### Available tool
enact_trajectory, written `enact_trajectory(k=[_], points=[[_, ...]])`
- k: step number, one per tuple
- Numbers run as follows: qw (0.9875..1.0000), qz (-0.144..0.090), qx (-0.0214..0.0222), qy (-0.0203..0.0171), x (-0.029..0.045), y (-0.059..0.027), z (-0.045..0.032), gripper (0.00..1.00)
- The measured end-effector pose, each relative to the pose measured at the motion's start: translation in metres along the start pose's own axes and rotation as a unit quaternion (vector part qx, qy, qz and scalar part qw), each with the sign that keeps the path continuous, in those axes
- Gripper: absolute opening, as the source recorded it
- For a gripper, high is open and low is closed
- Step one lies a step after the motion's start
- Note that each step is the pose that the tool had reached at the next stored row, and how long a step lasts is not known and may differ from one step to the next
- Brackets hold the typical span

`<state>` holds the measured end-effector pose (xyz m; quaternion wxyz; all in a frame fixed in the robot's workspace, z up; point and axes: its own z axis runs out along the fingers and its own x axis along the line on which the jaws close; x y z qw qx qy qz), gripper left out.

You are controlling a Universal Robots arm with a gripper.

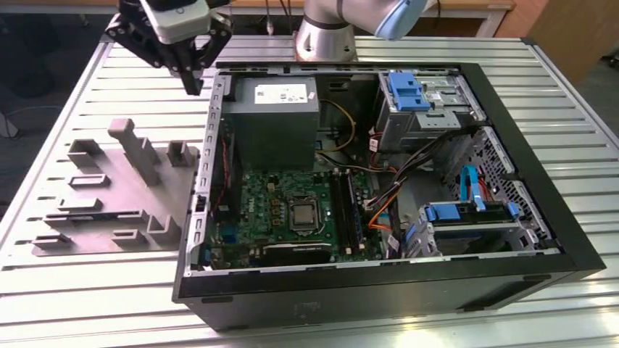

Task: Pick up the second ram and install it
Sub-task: 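Reach for the second ram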

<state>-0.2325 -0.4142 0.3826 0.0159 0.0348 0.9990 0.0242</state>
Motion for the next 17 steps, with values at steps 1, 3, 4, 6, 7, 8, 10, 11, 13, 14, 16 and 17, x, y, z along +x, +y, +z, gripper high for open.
enact_trajectory(k=[1,3,4,6,7,8,10,11,13,14,16,17], points=[[1.0000,0.000,0.0000,0.0000,0.0022,-0.0016,0.0004,0.11],[1.0000,0.000,0.0000,0.0000,0.0067,-0.0049,0.0013,0.11],[1.0000,0.000,0.0000,0.0000,0.0089,-0.0064,0.0017,0.11],[1.0000,0.000,0.0000,0.0000,0.0137,-0.0095,0.0026,0.11],[1.0000,0.000,0.0000,0.0000,0.0164,-0.0109,0.0031,0.11],[1.0000,0.000,0.0000,0.0000,0.0191,-0.0122,0.0036,0.11],[1.0000,0.000,0.0000,0.0000,0.0249,-0.0148,0.0045,0.11],[1.0000,0.000,0.0000,0.0000,0.0285,-0.0161,0.0049,0.11],[1.0000,0.000,0.0000,0.0000,0.0356,-0.0182,0.0058,0.11],[1.0000,0.000,0.0000,0.0000,0.0392,-0.0193,0.0062,0.11],[1.0000,0.000,0.0000,0.0000,0.0467,-0.0214,0.0069,0.11],[1.0000,0.000,0.0000,0.0000,0.0502,-0.0225,0.0073,0.11]])
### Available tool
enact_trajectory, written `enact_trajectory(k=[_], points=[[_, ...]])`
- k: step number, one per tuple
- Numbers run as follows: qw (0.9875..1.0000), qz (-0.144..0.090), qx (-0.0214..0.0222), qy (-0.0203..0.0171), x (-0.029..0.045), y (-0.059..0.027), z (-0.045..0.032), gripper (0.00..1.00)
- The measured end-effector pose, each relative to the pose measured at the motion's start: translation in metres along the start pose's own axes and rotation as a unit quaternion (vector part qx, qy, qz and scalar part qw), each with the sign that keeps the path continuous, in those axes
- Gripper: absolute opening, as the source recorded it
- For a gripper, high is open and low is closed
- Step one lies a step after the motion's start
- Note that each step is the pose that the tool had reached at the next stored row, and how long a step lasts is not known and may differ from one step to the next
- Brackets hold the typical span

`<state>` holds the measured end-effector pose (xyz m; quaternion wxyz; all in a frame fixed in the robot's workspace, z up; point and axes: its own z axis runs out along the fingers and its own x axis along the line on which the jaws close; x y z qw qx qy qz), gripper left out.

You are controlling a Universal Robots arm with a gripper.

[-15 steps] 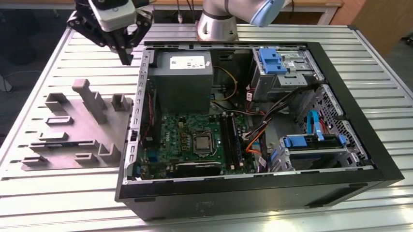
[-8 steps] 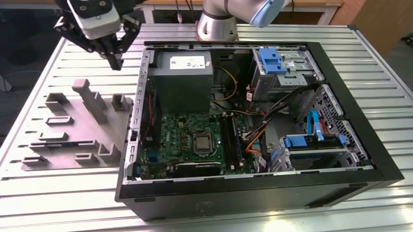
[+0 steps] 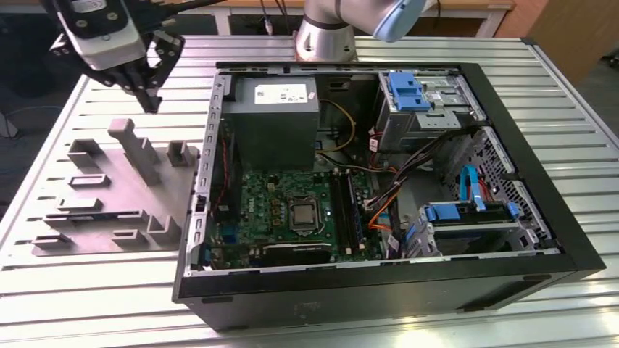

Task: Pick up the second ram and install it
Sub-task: 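Reach for the second ram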

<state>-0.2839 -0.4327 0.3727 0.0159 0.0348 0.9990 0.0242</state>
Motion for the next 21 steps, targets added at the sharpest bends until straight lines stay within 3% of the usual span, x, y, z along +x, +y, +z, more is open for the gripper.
enact_trajectory(k=[10,21], points=[[1.0000,0.000,0.0000,0.0000,0.0276,-0.0111,0.0063,0.11],[1.0000,0.000,0.0000,0.0000,0.0455,-0.0277,0.0165,0.11]])
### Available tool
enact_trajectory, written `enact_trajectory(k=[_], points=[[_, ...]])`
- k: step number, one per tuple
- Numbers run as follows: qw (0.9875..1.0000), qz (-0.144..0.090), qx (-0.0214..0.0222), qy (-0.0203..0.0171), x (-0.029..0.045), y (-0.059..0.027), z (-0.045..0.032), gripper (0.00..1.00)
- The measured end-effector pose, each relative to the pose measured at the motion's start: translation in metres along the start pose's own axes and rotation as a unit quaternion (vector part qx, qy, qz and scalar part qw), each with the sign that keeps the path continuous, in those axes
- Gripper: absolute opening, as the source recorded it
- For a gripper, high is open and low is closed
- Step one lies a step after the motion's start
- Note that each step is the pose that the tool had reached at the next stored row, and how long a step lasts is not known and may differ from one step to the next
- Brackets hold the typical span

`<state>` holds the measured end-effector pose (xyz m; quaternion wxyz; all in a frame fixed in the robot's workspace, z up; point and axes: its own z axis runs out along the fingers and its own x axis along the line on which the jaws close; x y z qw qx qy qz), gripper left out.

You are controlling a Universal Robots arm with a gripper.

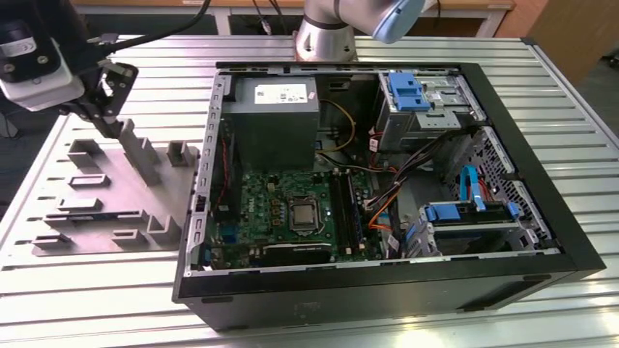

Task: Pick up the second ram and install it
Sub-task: 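Reach for the second ram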

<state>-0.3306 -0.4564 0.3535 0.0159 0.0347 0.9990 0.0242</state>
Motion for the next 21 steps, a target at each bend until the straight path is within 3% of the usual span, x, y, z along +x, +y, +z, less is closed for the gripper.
enact_trajectory(k=[21], points=[[1.0000,0.000,0.0000,0.0000,0.0385,-0.0194,0.0205,0.11]])
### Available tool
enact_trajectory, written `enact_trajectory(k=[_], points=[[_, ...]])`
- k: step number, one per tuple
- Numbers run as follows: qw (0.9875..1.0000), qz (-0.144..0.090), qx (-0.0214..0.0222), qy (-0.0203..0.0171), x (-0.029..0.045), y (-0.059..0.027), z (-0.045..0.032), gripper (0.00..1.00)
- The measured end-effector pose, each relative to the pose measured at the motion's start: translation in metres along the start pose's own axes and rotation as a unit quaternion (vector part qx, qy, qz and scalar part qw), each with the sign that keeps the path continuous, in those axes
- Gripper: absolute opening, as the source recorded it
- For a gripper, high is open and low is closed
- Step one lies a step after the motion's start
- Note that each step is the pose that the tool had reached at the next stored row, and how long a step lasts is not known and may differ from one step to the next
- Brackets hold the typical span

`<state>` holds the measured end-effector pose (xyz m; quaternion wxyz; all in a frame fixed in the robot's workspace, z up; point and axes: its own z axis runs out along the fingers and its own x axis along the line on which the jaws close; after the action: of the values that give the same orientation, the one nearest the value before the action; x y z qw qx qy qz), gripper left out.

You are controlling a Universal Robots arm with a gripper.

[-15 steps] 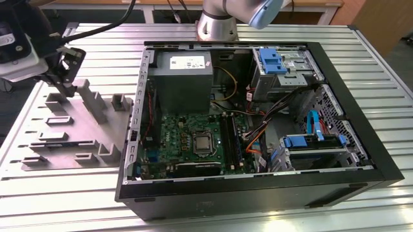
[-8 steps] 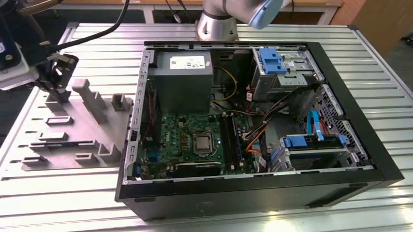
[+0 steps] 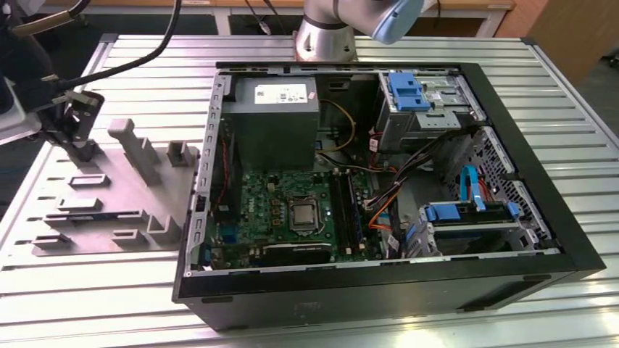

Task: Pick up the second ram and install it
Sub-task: 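Reach for the second ram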

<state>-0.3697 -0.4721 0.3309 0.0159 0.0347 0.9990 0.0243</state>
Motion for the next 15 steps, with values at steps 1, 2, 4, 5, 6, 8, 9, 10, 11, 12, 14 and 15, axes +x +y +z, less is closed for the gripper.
enact_trajectory(k=[1,2,4,5,6,8,9,10,11,12,14,15], points=[[1.0000,0.000,0.0001,0.0001,0.0020,-0.0008,0.0011,0.11],[1.0000,0.000,0.0000,0.0000,0.0042,-0.0015,0.0025,0.11],[1.0000,0.000,0.0000,0.0000,0.0092,-0.0026,0.0056,0.11],[1.0000,0.000,0.0000,0.0000,0.0120,-0.0030,0.0072,0.11],[1.0000,0.000,0.0000,0.0000,0.0151,-0.0034,0.0090,0.11],[1.0000,0.000,0.0000,0.0000,0.0203,-0.0042,0.0120,0.11],[1.0000,0.000,0.0001,0.0001,0.0226,-0.0046,0.0136,0.11],[1.0000,0.000,0.0000,0.0000,0.0246,-0.0050,0.0153,0.11],[1.0000,0.000,0.0000,0.0000,0.0264,-0.0054,0.0169,0.11],[1.0000,0.000,0.0000,0.0000,0.0280,-0.0059,0.0186,0.11],[1.0000,0.000,0.0000,0.0000,0.0305,-0.0069,0.0213,0.11],[1.0000,0.000,0.0001,0.0000,0.0315,-0.0074,0.0225,0.11]])
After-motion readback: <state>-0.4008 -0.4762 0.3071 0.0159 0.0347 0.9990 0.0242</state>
